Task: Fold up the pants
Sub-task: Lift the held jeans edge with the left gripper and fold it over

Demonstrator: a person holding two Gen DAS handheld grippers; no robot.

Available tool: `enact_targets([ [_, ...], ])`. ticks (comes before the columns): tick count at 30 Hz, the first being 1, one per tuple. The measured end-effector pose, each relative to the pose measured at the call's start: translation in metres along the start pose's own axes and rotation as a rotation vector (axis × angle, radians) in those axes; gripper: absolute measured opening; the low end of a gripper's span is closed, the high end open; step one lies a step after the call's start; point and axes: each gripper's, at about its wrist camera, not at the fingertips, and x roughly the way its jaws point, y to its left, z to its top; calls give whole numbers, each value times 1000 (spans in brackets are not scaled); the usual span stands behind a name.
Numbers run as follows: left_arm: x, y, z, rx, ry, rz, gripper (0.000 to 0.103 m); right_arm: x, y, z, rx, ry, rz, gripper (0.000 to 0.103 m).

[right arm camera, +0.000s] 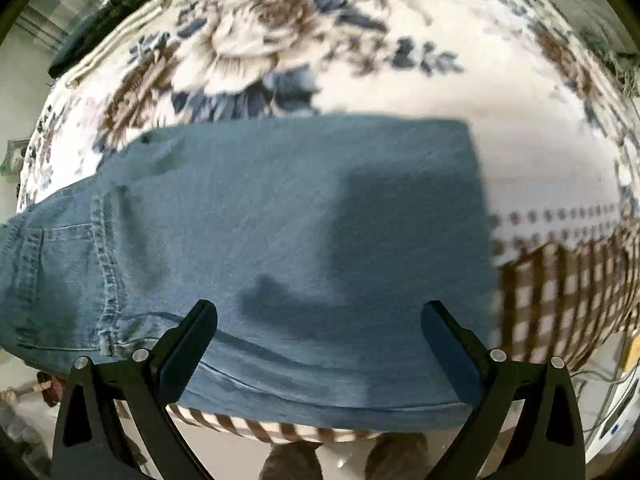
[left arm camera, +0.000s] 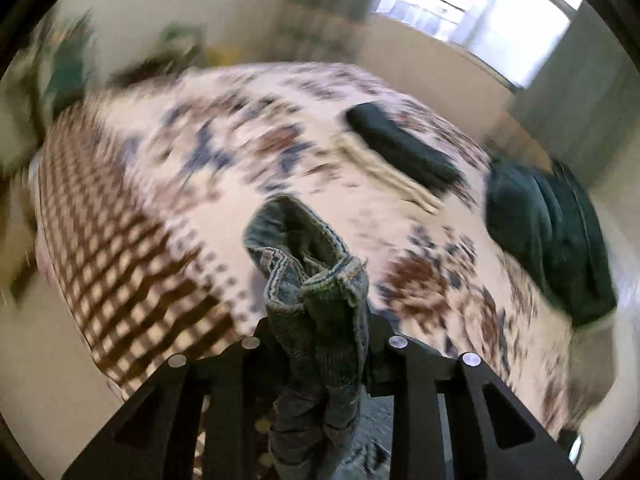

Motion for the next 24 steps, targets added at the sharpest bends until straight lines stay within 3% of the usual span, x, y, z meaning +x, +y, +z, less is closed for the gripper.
enact_targets([
  [4,-26,-82,-14,197,-17,-3,23,-24,-28,7,24,-26,1,103],
  [12,-39,-193,-74,367,40,-83,23,-39,-116,10,123,-46,-15,103],
  [19,-26,-266,-153,516,154,-152,23,-30,-205,-3,241,-32,-60,103],
  [24,0,-298,-217,647,277,-141,23,-24,-261,-17,319,-11,-91,103],
])
